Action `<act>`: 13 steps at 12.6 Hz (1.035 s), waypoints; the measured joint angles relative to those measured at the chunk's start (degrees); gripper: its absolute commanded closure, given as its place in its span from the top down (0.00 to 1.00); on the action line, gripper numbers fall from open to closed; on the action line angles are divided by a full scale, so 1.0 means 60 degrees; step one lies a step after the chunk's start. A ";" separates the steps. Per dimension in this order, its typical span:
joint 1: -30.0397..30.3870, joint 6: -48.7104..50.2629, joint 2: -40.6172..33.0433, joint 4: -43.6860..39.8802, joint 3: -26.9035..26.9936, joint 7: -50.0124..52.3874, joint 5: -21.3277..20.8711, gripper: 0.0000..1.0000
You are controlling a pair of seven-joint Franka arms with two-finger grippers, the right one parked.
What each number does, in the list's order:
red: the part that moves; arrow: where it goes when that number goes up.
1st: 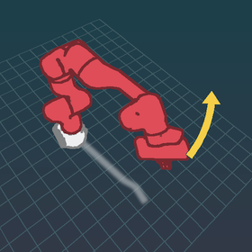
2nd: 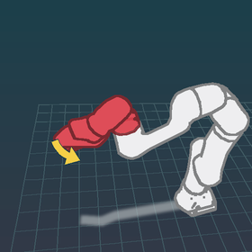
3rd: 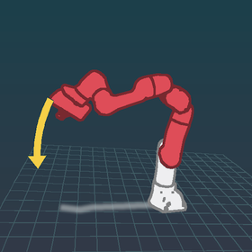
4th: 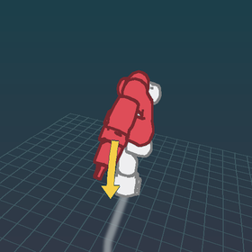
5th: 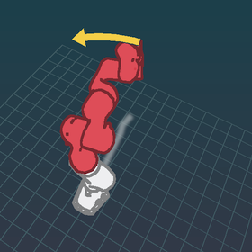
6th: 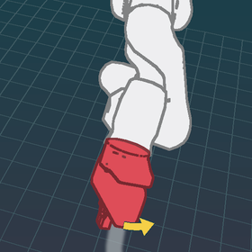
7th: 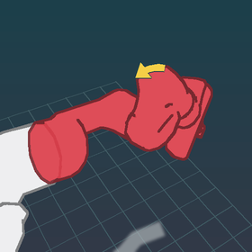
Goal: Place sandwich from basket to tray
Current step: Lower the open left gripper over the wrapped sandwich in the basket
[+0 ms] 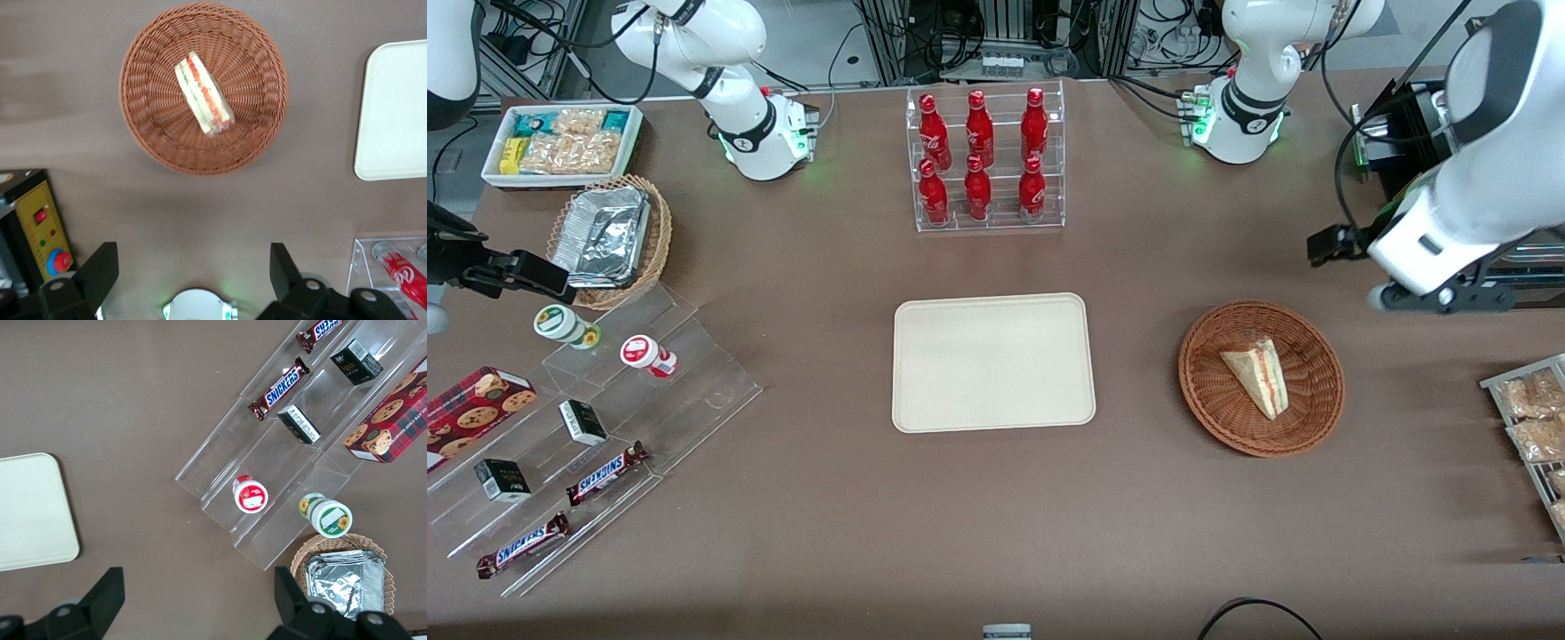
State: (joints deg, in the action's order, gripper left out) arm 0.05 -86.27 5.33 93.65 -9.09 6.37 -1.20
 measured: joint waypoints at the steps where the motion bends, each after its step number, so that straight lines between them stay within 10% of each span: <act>1: -0.0009 -0.0464 0.0030 0.0378 -0.0013 -0.0001 0.0000 1.00; 13: 0.0260 -0.6626 0.0089 0.4864 0.0047 0.0123 -0.0009 1.00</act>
State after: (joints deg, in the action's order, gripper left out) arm 1.61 -126.03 5.86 122.83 -8.81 7.11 -1.25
